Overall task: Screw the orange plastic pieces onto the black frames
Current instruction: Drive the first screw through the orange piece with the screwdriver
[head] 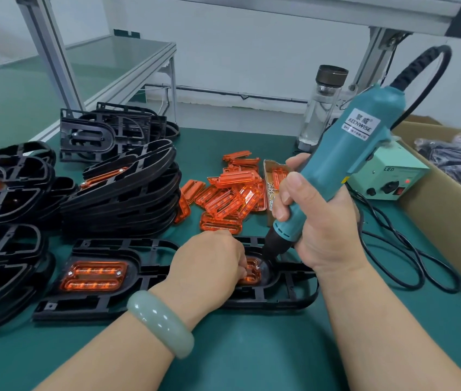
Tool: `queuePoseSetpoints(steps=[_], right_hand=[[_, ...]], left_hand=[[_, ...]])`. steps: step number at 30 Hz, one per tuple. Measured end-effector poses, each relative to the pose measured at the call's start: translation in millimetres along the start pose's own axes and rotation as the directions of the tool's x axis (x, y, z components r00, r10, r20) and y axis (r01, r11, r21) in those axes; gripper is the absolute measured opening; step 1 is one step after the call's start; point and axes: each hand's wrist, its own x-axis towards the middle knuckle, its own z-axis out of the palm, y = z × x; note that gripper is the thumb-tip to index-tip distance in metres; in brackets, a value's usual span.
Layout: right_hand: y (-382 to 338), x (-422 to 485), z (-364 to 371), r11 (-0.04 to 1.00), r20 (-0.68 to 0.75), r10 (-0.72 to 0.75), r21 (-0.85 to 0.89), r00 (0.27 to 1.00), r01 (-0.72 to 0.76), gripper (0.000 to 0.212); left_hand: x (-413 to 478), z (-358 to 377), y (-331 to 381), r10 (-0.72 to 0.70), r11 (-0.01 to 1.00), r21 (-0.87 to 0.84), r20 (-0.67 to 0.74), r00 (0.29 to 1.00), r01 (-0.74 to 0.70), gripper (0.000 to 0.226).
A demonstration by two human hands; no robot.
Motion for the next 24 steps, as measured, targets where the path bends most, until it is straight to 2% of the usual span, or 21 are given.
queuePoseSetpoints(steps=[5,13,20,22,24], right_hand=[[1.3,0.0,-3.3,1.000,-0.052,0.004,0.029,0.999,-0.003,0.009],[0.2,-2.0,-6.4,0.998,-0.074,0.029,0.063,0.997,-0.025,0.014],[2.4,0.9,-0.9,0.999,-0.005,0.014,0.042,1.000,-0.014,0.012],[4.5,1.9,1.2,0.999,0.026,0.018,0.044,0.999,-0.020,0.023],[5.5,2.2,2.3,0.999,0.028,0.019,0.033,0.999,-0.020,0.025]], left_hand=[[0.2,0.4,0.1,-0.004,1.000,0.002,0.004,1.000,0.004,0.019],[-0.4,-1.0,1.0,-0.017,1.000,0.005,0.008,1.000,0.017,0.017],[-0.1,-1.7,1.6,-0.014,1.000,0.010,0.011,1.000,0.014,0.016],[0.4,-1.0,1.6,-0.012,1.000,0.017,0.009,1.000,0.012,0.016],[0.4,0.1,1.7,-0.011,1.000,0.026,0.004,1.000,0.011,0.016]])
